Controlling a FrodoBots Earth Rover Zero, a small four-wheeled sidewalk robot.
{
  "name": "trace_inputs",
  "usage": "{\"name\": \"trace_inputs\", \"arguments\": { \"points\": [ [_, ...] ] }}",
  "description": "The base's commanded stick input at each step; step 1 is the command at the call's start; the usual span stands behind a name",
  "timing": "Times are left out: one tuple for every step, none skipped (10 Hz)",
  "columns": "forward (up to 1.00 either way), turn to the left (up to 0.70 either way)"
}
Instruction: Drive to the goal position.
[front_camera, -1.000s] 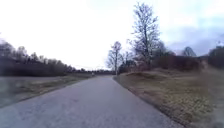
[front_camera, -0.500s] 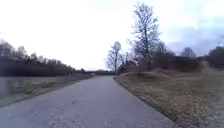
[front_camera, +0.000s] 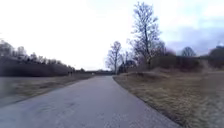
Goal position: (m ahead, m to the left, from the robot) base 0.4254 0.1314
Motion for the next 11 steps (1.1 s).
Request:
{"name": "trace_inputs", "arguments": {
  "points": [
    [0.38,0.00],
    [0.37,0.00],
    [0.38,0.00],
    [0.38,0.00],
    [0.38,0.00],
    [0.38,0.00],
    [0.38,0.00],
    [0.38,0.00],
    [0.37,0.00],
    [0.37,0.00],
    [0.37,0.00]
  ]
}}
